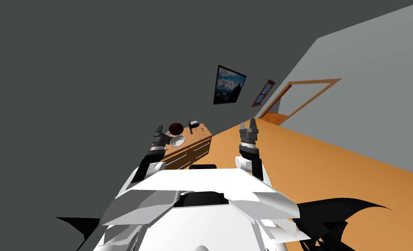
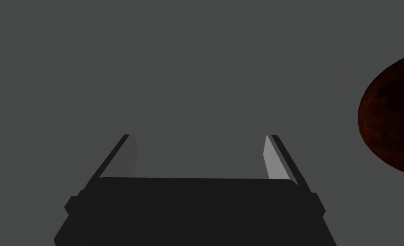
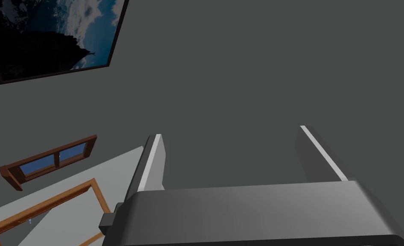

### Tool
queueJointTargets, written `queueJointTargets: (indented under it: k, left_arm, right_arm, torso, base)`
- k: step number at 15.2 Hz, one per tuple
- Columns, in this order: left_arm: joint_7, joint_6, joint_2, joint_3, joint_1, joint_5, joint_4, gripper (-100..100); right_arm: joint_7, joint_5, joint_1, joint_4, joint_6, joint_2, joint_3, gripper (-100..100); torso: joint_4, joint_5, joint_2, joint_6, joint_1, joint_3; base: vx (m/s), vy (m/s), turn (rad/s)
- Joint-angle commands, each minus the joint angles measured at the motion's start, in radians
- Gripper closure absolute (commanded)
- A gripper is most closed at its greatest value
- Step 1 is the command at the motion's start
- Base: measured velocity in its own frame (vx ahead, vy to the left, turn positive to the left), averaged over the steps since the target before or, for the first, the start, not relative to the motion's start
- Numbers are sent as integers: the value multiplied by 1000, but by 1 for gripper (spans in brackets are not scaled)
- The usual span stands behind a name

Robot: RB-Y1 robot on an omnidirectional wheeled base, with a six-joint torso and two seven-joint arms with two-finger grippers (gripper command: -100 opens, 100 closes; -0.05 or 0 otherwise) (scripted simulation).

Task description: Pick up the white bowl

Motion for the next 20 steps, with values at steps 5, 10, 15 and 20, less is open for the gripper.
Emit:
queueJointTargets:
  k: [5, 10, 15, 20]
  left_arm:
    - [13, 95, 61, 26, 0, 18, 23, -100]
    - [28, 194, 110, 59, -3, 41, 52, -100]
    - [40, 281, 137, 83, -5, 58, 74, -100]
    - [52, 372, 161, 108, -8, 77, 98, -100]
  right_arm:
    - [0, 0, 0, 0, 0, 0, 0, 0]
    - [0, 0, 0, 0, 0, 0, 0, 0]
    - [0, 0, 0, 0, 0, 0, 0, 0]
    - [0, 0, 0, 0, 0, 0, 0, 0]
  torso:
    - [0, 0, 0, 0, 0, 0]
    - [0, 0, 0, 0, 0, 0]
    - [0, 0, 0, 0, 0, 0]
    - [0, 0, 0, 0, 0, 0]
  base:
    - [4, -28, -25]
    - [3, -32, -31]
    - [6, -29, -27]
    - [7, -29, -28]
